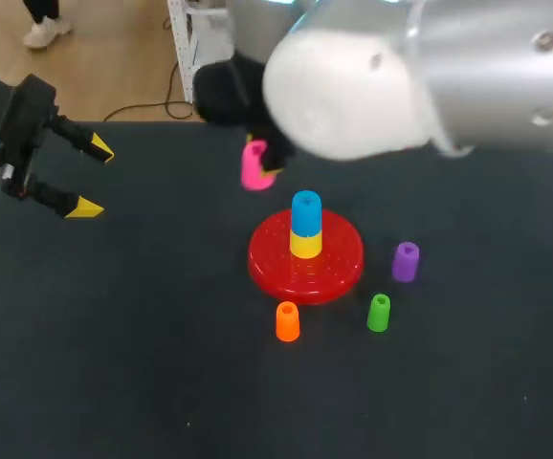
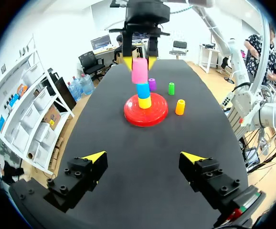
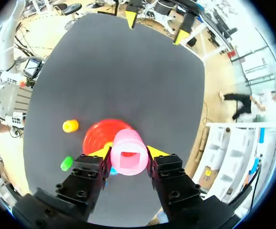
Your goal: Pick up and stack the cylinders on the red base in this order: pink,purple,orange,green
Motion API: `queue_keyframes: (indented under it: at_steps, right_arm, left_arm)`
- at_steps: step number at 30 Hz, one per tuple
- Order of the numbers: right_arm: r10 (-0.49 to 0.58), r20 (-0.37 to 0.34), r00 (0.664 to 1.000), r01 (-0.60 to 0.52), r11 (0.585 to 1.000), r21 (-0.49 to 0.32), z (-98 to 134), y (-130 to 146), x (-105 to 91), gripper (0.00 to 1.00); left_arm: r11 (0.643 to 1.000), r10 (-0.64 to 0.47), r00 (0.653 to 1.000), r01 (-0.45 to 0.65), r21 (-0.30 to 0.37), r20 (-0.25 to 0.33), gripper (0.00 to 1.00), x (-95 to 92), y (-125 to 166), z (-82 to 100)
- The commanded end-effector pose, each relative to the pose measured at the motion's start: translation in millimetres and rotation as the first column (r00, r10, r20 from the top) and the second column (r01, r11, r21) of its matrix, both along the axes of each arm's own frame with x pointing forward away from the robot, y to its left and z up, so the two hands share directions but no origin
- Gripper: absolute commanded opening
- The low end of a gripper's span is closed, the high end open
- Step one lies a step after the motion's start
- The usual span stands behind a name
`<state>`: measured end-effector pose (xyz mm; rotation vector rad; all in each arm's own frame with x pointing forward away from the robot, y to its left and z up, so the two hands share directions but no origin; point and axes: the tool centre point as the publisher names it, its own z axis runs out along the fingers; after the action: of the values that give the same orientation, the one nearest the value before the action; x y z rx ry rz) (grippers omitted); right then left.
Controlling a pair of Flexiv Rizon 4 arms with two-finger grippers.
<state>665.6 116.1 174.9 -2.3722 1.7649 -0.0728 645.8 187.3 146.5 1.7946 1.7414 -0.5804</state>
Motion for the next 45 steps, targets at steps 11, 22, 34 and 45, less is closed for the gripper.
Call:
queue_keyframes:
  at_steps: [11, 22, 34, 45]
  right_arm:
    - [-0.119, -0.047, 0.992, 0.119, 0.993, 0.006, -14.4, -40.7, 8.8, 0.0]
    - [-0.148, -0.074, 0.986, 0.147, 0.989, -0.016, -34.9, -48.0, 11.0, 0.0]
    - [-0.162, -0.094, 0.982, 0.161, 0.987, -0.024, -43.5, -52.4, 7.9, 0.0]
    - [-0.154, -0.102, 0.983, 0.152, 0.988, -0.033, -44.9, -55.9, 0.8, 0.0]
  left_arm:
    - [1.0, 0.001, 1.0, -0.001, 0.0, 0.002, 1.0, -0.5, 0.2, -0.8]
    - [1.0, 0.001, 1.0, -0.001, 0.0, 0.002, 1.0, -0.5, 0.2, -0.8]
    - [1.0, 0.001, 1.0, -0.001, 0.0, 0.002, 1.0, -0.5, 0.2, -0.8]
    - [1.0, 0.001, 1.0, -0.001, 0.0, 0.002, 1.0, -0.5, 0.2, -0.8]
